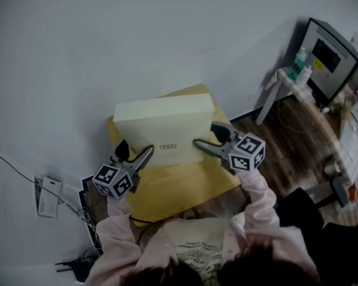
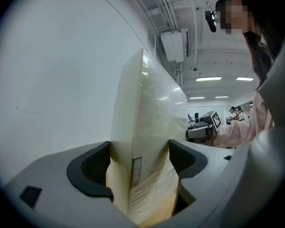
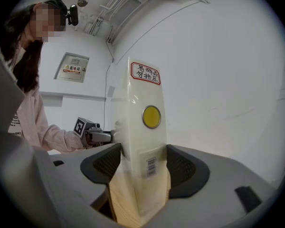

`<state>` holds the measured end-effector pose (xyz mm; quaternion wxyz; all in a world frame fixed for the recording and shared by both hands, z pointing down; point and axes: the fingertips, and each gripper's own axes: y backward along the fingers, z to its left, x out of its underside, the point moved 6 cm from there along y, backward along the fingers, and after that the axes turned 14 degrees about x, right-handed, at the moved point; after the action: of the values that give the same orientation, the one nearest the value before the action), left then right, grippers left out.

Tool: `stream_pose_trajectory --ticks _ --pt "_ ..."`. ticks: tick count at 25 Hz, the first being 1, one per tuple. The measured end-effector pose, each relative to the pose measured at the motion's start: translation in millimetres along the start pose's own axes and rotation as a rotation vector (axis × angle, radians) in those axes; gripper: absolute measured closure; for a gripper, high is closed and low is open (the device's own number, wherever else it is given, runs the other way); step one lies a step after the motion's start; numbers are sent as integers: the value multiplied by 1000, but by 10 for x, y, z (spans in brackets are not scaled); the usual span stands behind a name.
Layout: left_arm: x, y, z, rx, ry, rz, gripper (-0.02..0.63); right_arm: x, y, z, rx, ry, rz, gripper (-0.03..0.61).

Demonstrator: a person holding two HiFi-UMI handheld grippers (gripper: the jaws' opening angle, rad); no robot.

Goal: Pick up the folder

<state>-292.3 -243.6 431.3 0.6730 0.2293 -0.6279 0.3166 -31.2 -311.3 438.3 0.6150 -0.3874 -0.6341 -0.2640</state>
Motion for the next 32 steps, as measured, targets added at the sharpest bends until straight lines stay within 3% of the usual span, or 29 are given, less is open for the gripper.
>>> stream_pose_trajectory --ticks 13,32 --pt "-240 23 -302 -56 -6 -59 232 -292 214 -4 -31 17 -50 279" --pt "-600 153 -749 -133 -86 -104 233 -612 508 105 -77 41 -141 279"
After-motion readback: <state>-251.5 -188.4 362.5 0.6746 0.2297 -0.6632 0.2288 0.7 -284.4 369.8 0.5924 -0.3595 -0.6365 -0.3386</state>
